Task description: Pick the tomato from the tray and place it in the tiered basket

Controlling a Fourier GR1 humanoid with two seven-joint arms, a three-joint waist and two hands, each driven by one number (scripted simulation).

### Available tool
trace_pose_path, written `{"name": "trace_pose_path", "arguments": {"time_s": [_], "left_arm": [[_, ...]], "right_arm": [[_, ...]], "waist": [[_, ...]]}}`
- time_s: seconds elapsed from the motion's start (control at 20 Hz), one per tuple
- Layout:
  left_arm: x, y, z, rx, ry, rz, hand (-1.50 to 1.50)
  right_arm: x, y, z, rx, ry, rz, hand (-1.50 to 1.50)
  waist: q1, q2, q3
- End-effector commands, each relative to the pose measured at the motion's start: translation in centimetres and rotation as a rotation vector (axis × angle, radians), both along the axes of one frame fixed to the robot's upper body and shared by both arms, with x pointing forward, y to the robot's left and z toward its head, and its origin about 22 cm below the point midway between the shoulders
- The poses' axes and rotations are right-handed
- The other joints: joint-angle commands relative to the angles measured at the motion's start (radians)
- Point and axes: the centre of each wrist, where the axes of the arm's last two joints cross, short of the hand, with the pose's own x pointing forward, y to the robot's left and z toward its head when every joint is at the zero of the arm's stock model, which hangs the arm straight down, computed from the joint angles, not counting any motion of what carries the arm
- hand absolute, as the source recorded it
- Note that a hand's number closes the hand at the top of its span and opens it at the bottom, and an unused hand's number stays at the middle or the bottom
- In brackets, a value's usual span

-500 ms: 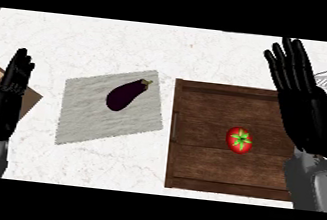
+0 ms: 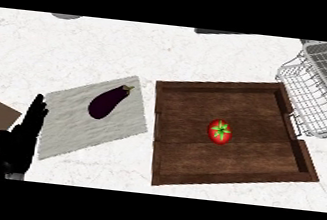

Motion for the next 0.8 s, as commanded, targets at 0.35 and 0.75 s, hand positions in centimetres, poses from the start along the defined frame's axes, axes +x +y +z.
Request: {"name": "trace_pose_path", "arguments": {"time_s": [0.35,0.75], "left_arm": [[-0.1,-4.1,-1.4,-0.071,0.092,-0.070,0.00],[0.2,-5.4,-1.6,-0.061,0.074,-0.084,0.00]], "right_arm": [[-9.3,5.9,-1.6,0.074,0.005,-0.480,-1.50],[-12.6,8.0,-3.8,-0.023,0.571,-0.290,-1.50]], "waist": [[0.085,-0.012,0.002],[0.124,0.009,-0.007]]}}
